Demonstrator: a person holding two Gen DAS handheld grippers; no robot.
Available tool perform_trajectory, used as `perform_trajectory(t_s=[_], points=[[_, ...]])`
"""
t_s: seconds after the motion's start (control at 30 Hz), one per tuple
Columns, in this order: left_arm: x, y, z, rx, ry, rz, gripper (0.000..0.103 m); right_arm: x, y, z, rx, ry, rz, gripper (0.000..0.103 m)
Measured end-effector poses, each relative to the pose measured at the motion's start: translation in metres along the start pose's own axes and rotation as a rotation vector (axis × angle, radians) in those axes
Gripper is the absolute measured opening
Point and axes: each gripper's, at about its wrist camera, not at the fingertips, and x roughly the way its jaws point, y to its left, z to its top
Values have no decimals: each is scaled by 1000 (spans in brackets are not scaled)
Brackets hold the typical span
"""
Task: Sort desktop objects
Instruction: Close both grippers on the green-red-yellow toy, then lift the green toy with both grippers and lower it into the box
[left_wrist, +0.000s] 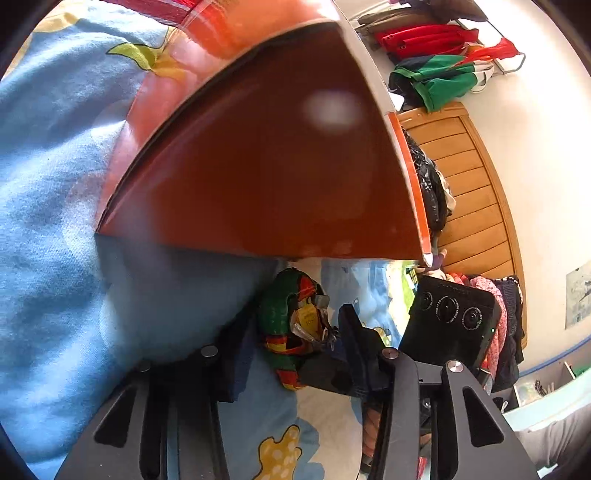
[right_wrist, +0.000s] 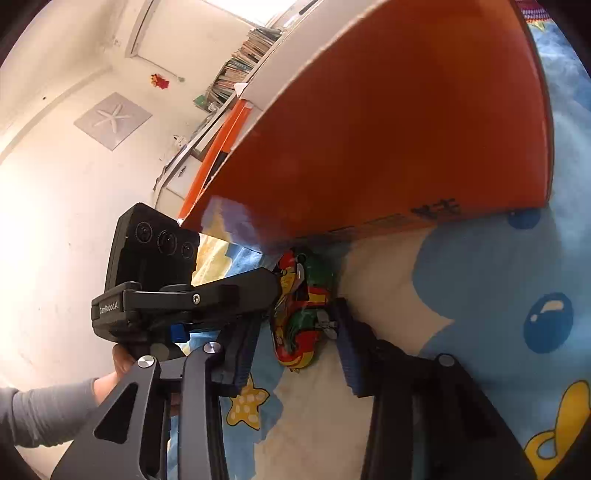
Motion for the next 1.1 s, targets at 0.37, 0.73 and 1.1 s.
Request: perform_trajectory(t_s=[0.37, 0.73, 1.1], points=[[6, -8, -6, 26, -46, -7, 36, 3, 4, -1, -55, 5, -32, 36], [3, -23, -14, 60, -79, -17, 35, 1, 10, 0, -61, -14, -12, 36], [-9, -42, -31, 89, -103, -22, 35, 0, 33, -12, -164, -18, -29, 36]])
